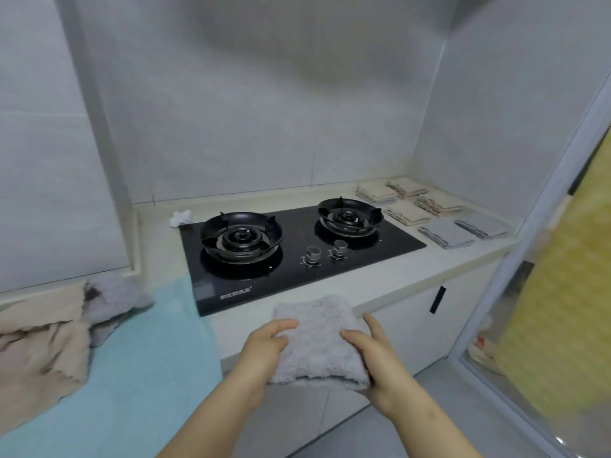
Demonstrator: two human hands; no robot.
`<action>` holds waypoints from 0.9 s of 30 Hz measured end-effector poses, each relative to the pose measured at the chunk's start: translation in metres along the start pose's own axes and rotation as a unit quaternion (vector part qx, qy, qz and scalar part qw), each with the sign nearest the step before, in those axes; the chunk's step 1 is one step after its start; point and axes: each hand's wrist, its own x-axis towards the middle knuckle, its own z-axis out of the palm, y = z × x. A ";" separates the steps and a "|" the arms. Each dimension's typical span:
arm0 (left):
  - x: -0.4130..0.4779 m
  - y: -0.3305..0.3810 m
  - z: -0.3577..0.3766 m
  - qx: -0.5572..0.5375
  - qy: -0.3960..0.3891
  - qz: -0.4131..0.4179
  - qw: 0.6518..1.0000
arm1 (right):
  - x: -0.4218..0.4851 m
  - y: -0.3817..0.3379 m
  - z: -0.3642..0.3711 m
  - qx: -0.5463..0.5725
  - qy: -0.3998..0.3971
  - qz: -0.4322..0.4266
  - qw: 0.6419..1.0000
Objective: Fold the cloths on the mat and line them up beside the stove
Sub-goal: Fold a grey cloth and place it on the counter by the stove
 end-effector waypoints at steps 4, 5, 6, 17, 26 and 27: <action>0.052 0.026 0.092 -0.020 -0.011 -0.005 1.000 | 0.037 -0.054 -0.088 -0.018 -0.010 -0.022 1.000; 0.063 0.033 0.113 -0.022 -0.020 -0.009 1.000 | 0.047 -0.065 -0.107 -0.024 -0.006 -0.022 0.999; 0.075 0.041 0.132 -0.027 -0.029 -0.010 0.999 | 0.057 -0.077 -0.124 -0.031 -0.002 -0.023 0.999; 0.242 0.096 0.283 -0.014 -0.069 0.002 0.998 | 0.215 -0.175 -0.250 0.002 0.067 -0.014 0.998; 0.418 0.146 0.365 -0.023 -0.104 0.016 0.994 | 0.373 -0.262 -0.306 0.014 0.108 -0.030 0.994; 0.432 0.149 0.370 -0.015 -0.110 0.021 0.994 | 0.388 -0.269 -0.311 0.012 0.106 -0.031 0.994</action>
